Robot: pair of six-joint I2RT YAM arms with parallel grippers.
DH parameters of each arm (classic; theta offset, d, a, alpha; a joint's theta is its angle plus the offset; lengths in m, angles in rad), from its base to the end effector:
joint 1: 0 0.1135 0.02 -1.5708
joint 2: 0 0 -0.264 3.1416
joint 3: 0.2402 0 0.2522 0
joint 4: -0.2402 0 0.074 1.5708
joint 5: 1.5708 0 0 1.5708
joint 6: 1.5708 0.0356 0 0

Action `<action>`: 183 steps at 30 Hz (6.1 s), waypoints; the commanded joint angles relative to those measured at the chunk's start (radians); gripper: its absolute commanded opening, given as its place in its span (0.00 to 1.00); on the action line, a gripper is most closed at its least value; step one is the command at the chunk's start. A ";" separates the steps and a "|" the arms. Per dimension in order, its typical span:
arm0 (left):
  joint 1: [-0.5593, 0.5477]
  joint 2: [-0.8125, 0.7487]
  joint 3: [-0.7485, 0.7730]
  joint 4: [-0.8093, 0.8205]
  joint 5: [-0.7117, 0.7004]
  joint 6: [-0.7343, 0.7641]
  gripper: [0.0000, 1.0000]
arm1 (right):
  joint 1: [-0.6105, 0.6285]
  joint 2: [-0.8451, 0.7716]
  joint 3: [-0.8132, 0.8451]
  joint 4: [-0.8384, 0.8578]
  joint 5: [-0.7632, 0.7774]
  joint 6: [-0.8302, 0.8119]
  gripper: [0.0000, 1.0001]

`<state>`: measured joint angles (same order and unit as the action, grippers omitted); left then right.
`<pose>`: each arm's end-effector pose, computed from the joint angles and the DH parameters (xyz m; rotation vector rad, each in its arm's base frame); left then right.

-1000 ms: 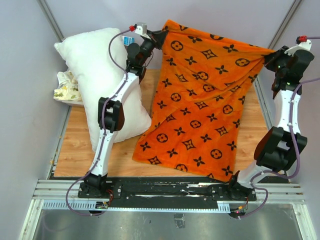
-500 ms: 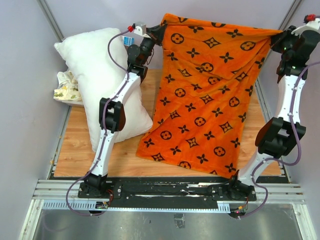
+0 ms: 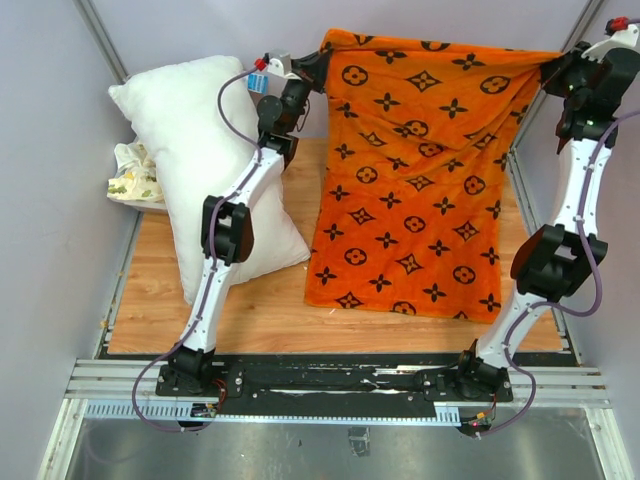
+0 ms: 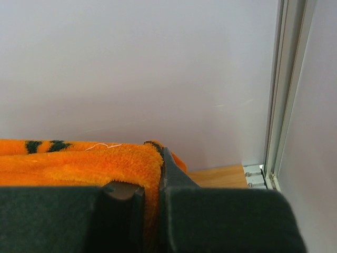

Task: Remove the pillowcase from the pillow
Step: Fold the pillowcase at the center of the board.

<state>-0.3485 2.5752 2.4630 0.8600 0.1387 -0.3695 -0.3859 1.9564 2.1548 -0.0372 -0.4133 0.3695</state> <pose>0.5369 -0.2003 0.3617 0.1251 0.8430 -0.7323 0.4249 -0.1572 0.4823 0.1938 1.4158 0.2775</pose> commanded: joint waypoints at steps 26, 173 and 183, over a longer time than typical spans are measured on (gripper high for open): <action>0.010 -0.511 -1.282 0.732 -0.031 0.121 0.00 | -0.083 -0.612 -1.008 0.194 0.088 0.136 0.01; -0.338 -1.390 -1.864 -0.911 -0.068 -0.144 0.00 | 0.295 -0.997 -1.357 -0.856 0.540 0.207 0.23; -0.446 -1.682 -2.066 -0.871 -0.093 -0.241 0.57 | 0.290 -1.388 -1.419 -0.966 0.501 0.365 0.89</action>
<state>-0.7719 0.9802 0.4099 -0.0452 0.0662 -0.5831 -0.0849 0.6765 0.7334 -0.9440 0.0967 0.6361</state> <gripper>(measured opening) 0.439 0.778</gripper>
